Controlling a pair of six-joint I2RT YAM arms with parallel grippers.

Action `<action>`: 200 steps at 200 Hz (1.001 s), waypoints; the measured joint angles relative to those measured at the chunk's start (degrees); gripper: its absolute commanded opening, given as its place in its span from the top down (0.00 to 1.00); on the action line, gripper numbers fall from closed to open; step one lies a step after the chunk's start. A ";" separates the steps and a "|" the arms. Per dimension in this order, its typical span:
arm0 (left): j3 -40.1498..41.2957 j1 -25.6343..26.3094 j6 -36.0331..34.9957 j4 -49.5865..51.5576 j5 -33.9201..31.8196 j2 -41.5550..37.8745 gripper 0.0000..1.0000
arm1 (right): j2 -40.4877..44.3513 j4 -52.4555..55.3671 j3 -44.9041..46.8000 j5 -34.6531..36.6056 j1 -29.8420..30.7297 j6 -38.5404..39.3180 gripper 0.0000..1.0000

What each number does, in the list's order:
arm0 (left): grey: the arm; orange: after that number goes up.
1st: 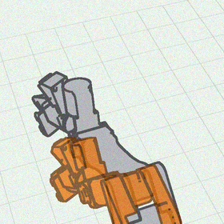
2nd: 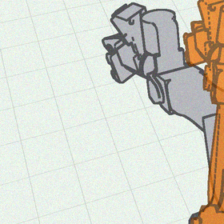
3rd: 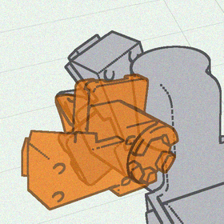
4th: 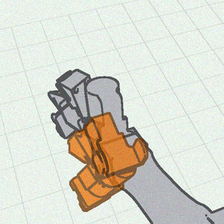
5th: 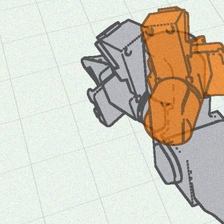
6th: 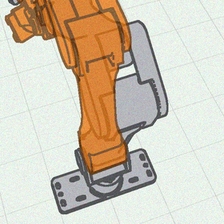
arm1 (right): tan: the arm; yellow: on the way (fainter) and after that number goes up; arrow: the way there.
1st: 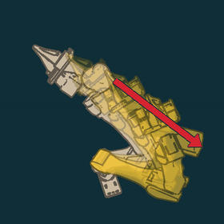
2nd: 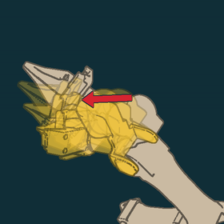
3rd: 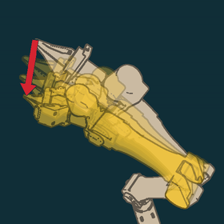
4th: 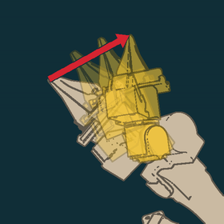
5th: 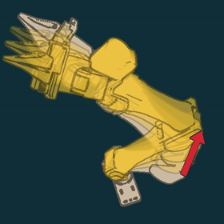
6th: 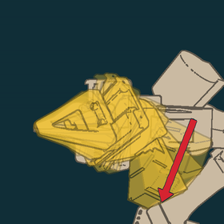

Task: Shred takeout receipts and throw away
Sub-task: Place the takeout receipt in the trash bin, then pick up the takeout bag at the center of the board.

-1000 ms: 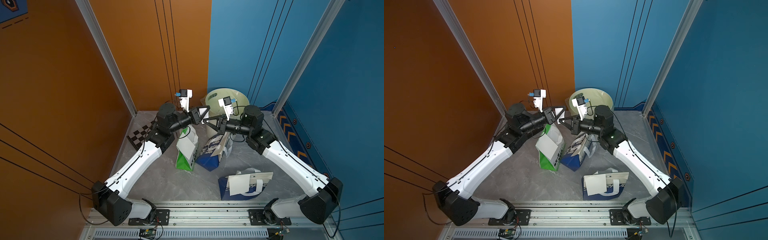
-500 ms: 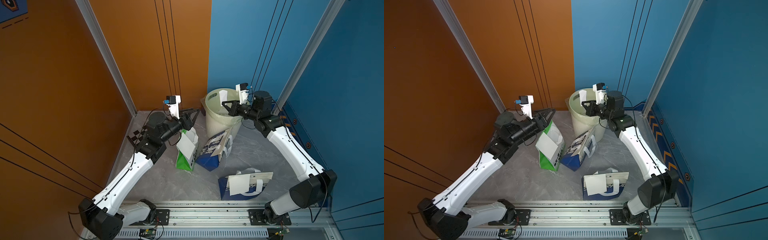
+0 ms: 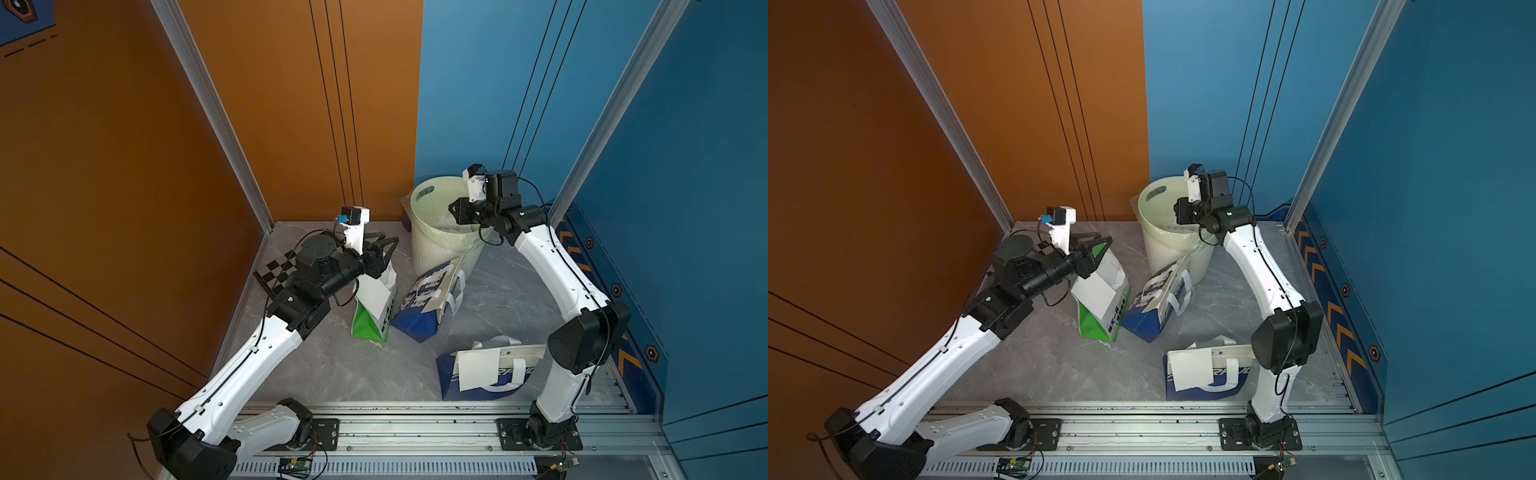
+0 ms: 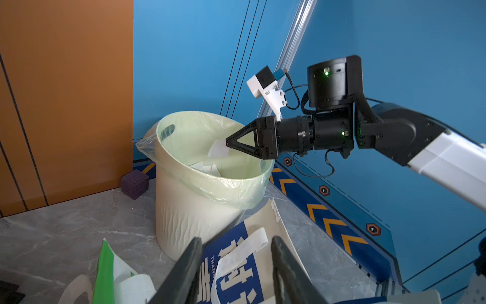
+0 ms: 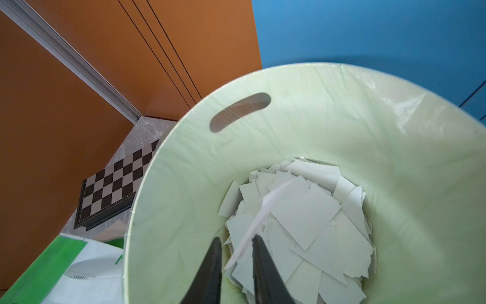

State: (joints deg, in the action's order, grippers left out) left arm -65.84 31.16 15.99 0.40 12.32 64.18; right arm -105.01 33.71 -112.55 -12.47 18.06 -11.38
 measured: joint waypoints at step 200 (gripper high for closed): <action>16.79 26.14 -30.21 7.63 4.96 -4.72 0.58 | 48.68 0.55 38.01 -0.83 0.92 4.57 0.57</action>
State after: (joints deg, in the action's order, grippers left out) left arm -49.06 57.30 -14.22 8.03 17.28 59.46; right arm -56.34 34.26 -74.54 -13.30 18.98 -6.81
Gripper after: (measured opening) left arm 0.427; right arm 0.434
